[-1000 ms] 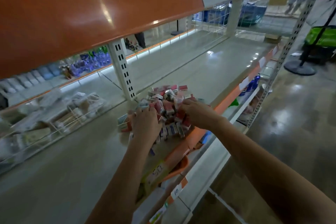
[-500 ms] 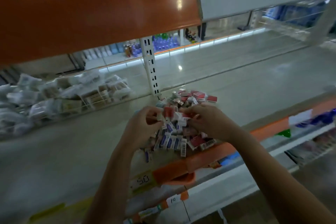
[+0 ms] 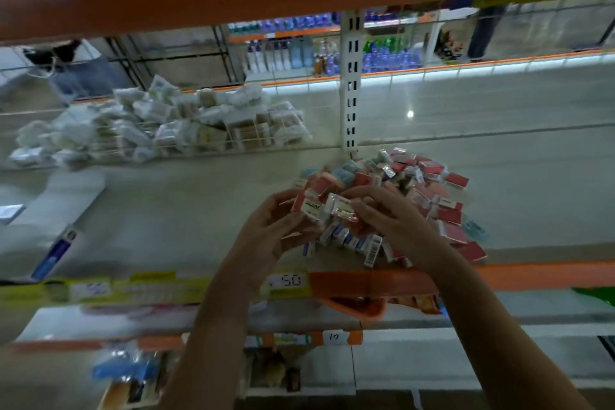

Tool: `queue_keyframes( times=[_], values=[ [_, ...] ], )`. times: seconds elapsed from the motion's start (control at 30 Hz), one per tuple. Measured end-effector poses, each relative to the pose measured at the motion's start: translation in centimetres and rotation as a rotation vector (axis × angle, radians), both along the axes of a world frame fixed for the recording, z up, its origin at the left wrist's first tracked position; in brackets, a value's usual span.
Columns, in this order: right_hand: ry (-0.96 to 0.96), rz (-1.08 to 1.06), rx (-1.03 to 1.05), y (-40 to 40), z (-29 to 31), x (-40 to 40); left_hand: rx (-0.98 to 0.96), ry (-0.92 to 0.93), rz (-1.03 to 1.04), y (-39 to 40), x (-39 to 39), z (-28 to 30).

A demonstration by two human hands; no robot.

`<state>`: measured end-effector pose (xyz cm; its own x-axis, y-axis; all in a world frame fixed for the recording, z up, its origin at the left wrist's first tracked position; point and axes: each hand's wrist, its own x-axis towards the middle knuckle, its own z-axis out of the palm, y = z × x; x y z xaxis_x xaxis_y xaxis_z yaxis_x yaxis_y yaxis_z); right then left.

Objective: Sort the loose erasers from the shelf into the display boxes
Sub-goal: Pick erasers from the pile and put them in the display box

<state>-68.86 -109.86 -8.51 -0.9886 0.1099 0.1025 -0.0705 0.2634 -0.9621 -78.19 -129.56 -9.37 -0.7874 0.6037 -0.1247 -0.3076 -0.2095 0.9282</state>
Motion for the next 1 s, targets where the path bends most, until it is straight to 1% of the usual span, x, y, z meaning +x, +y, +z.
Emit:
queue_keyframes(
  times=[0.17,0.23,0.27,0.43,0.67,0.73,0.83,1.0],
  values=[
    [-0.032,0.088,-0.238,-3.8,0.2,-1.6,0.090,-0.168,0.087,-3.1,0.7,0.8],
    [-0.057,0.138,-0.316,-5.6,0.1,-2.4,0.067,-0.166,0.115,-4.8,0.8,1.1],
    [-0.062,0.167,-0.319,-6.7,0.0,-2.8,0.040,-0.153,0.139,-5.7,0.8,1.2],
    [-0.050,0.240,-0.160,-12.9,-0.2,-4.8,-0.122,-0.073,0.246,-11.6,0.8,1.4],
    [0.001,0.292,-0.054,-25.1,0.2,-7.5,-0.377,0.163,0.294,-24.5,0.2,2.5],
    [-0.002,0.309,-0.032,-29.2,0.4,-8.6,-0.479,0.258,0.294,-28.6,-0.3,3.2],
    [0.027,0.321,0.054,-35.1,0.6,-10.4,-0.583,0.385,0.361,-34.7,-1.7,3.8],
    [0.077,0.355,0.158,-43.1,1.0,-13.7,-0.691,0.438,0.452,-43.9,-4.9,3.5]
  ],
)
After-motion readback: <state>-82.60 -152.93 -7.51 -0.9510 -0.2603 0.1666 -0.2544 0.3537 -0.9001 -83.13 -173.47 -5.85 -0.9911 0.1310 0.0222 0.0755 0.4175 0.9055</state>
